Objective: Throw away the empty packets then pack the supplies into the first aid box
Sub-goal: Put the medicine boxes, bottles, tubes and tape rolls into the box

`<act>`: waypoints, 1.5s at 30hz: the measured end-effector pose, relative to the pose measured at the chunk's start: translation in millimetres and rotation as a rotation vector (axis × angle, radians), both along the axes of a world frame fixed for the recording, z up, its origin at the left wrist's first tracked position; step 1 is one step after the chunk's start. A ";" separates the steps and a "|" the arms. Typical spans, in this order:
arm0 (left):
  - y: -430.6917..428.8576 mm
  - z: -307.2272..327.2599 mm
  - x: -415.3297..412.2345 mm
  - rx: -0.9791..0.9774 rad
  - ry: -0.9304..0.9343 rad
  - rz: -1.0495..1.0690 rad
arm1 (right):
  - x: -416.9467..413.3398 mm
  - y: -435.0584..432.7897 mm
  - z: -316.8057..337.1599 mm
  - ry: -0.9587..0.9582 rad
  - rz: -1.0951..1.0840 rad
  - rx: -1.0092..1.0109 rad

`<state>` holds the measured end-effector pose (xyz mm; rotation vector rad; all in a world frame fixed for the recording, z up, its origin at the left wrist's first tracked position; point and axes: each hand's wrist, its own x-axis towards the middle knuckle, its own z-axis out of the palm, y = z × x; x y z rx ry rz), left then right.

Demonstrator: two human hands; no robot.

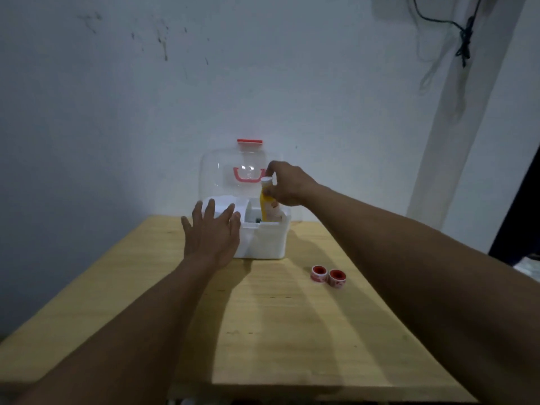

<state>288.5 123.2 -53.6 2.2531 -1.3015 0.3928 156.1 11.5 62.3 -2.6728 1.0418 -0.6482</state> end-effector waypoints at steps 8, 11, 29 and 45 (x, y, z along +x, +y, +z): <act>-3.6 -1.9 0.0 -0.028 -0.004 0.009 | 10.0 -17.0 -28.0 0.150 -0.088 0.019; -4.1 -3.0 0.7 -0.030 -0.005 0.010 | 8.0 -19.9 -30.2 0.134 -0.106 0.008; 6.3 12.9 0.1 0.201 0.033 -0.007 | -96.0 16.9 -28.0 0.347 -0.186 0.294; 4.2 15.1 2.0 0.216 0.042 0.001 | -121.5 33.1 -76.4 0.437 -0.086 0.231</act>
